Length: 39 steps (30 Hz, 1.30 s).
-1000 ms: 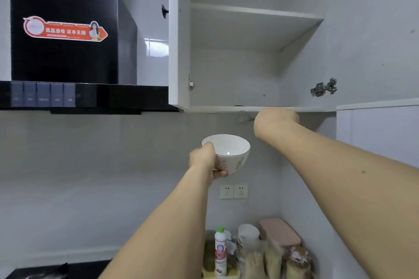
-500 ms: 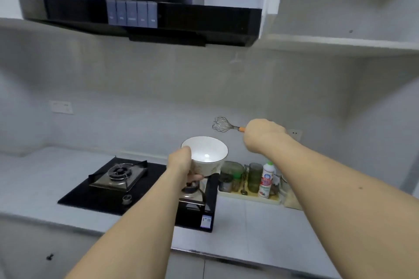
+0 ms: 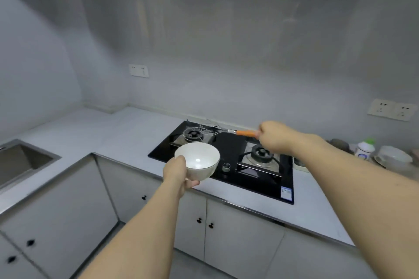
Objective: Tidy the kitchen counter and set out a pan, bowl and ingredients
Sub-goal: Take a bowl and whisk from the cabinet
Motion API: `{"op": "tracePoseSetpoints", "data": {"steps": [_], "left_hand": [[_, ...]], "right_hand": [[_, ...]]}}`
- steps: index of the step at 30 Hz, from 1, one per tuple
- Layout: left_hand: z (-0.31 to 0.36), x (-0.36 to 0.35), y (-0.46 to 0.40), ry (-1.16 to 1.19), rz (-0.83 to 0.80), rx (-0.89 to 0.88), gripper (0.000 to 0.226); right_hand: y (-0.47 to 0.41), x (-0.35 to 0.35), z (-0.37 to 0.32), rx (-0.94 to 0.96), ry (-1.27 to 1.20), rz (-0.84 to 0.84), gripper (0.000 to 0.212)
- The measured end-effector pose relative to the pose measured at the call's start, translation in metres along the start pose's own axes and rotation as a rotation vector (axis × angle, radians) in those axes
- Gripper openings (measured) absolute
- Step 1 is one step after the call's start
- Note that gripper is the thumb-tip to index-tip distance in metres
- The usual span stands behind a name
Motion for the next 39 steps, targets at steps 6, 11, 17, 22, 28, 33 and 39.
{"op": "tracePoseSetpoints", "data": {"steps": [6, 11, 17, 22, 28, 33, 39], "left_hand": [[0.027, 0.076, -0.052, 0.032, 0.063, -0.058, 0.026], [0.046, 0.125, -0.078, 0.048, 0.07, -0.096, 0.028], [0.059, 0.169, -0.107, 0.077, 0.084, -0.096, 0.027], [0.063, 0.198, -0.14, 0.082, 0.121, -0.085, 0.031], [0.074, 0.221, -0.195, 0.095, 0.168, -0.057, 0.027], [0.105, 0.238, -0.254, 0.109, 0.221, -0.056, 0.031], [0.156, 0.261, -0.319, 0.116, 0.267, -0.073, 0.023]], "right_hand": [[-0.025, -0.04, -0.083, 0.065, -0.021, -0.106, 0.026], [-0.039, -0.07, -0.152, 0.138, 0.03, -0.201, 0.018], [-0.066, -0.106, -0.202, 0.123, -0.004, -0.297, 0.018], [-0.091, -0.136, -0.242, 0.165, 0.001, -0.375, 0.022], [-0.144, -0.171, -0.286, 0.179, -0.026, -0.389, 0.029], [-0.2, -0.192, -0.33, 0.214, -0.068, -0.419, 0.028], [-0.271, -0.206, -0.387, 0.265, -0.1, -0.438, 0.029]]}}
Point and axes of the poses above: each hand's wrist, its own y-axis away from the middle knuckle, its own x-axis out of the back of the hand, z = x × y, the point moved 4 cm from there along -y, towards the middle knuckle, and after that the axes turned 6 degrees about z, right-handed, at the moved point
